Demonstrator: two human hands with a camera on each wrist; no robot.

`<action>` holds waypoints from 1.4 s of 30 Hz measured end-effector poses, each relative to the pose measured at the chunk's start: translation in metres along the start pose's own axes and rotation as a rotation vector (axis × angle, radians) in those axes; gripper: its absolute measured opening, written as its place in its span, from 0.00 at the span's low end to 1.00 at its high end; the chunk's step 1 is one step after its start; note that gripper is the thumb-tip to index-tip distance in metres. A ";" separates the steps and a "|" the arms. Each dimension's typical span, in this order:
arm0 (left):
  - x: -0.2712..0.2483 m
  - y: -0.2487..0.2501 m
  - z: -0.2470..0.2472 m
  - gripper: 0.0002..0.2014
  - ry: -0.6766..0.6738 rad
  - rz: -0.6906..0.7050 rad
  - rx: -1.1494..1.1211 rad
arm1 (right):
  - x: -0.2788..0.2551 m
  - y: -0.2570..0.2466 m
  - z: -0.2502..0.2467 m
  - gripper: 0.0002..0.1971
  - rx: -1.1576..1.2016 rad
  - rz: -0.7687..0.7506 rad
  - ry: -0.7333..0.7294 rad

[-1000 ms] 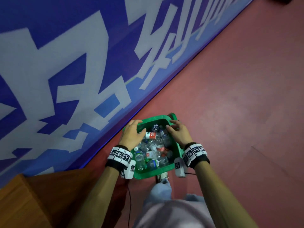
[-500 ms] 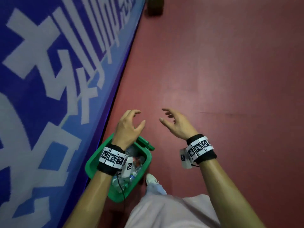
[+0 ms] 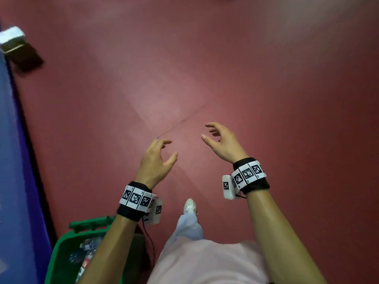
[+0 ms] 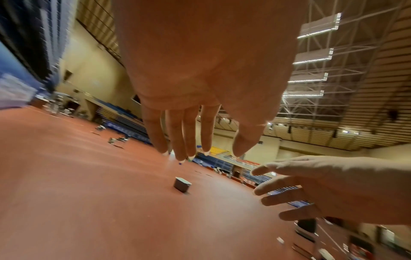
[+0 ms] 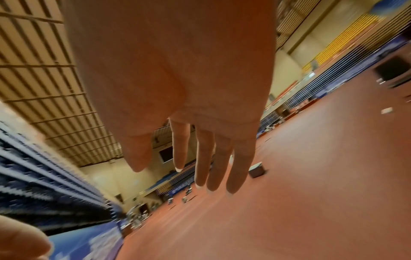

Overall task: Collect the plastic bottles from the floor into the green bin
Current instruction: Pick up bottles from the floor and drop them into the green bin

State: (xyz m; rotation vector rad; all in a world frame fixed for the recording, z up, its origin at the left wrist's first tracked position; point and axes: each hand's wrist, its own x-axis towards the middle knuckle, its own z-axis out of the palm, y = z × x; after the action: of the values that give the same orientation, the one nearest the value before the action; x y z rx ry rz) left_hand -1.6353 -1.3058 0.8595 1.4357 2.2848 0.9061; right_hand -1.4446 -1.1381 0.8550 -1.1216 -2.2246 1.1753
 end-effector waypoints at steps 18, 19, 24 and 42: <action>0.331 0.249 0.309 0.23 -0.591 0.576 0.025 | 0.041 0.242 -0.311 0.21 0.007 0.549 0.712; 0.341 0.270 0.327 0.23 -0.633 0.624 0.047 | 0.037 0.251 -0.324 0.21 0.009 0.578 0.745; 0.365 0.369 0.414 0.24 -0.809 0.840 0.069 | 0.005 0.296 -0.386 0.21 0.023 0.707 0.916; 0.461 0.694 0.676 0.23 -0.801 1.022 0.174 | -0.001 0.556 -0.759 0.19 0.207 0.738 1.238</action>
State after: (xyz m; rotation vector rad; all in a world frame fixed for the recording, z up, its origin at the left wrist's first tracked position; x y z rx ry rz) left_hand -0.9912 -0.4477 0.8326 2.4919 1.0042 0.1916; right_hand -0.6962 -0.5685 0.8368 -1.9062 -0.7501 0.5503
